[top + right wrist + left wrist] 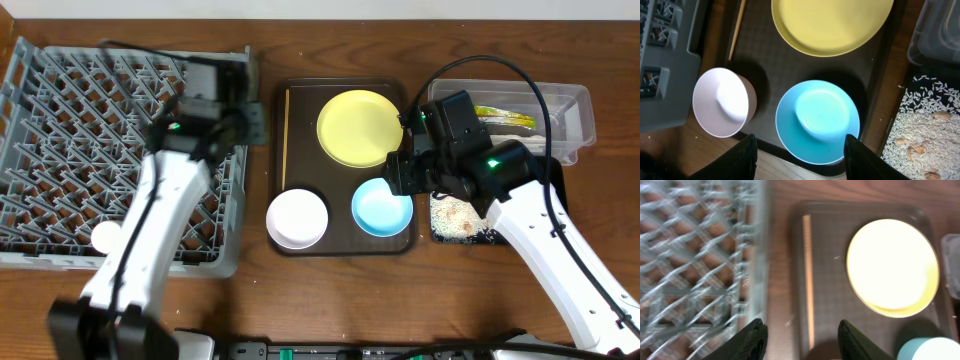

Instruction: Sort waste into correct bins and load items into the dishwasher

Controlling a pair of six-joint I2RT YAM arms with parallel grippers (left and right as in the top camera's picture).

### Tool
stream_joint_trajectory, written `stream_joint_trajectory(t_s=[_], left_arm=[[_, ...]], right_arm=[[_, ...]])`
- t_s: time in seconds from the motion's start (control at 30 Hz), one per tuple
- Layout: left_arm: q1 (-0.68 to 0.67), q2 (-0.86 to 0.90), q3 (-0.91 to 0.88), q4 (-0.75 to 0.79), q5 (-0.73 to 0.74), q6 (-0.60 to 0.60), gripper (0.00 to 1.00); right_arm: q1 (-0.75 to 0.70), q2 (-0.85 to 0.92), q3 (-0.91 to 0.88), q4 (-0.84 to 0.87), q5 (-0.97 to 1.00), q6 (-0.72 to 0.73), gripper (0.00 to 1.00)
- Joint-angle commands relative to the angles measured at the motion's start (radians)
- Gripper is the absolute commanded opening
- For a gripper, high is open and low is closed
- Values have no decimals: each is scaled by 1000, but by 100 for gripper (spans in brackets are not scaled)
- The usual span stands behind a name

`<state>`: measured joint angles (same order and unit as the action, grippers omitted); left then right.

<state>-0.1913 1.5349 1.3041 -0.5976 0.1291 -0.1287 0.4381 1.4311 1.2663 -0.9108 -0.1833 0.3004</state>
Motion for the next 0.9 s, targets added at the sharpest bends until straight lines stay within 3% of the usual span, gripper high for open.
stream_joint_trajectory(t_s=[0.0,0.4,0.67,0.87], left_arm=[[-39,130,11,48,14,-15,50],[-57,442,11,187,13,-15,46],[-89,529,11,203,20,-15,33],[-120,537,11,199,-24,-15,8]], right_arm=[[8,-5,13,2,3,6,54],[8,-5,13,2,3,6,54],[8,-5,13,2,3,10,54],[8,-5,13,1,2,10,54]])
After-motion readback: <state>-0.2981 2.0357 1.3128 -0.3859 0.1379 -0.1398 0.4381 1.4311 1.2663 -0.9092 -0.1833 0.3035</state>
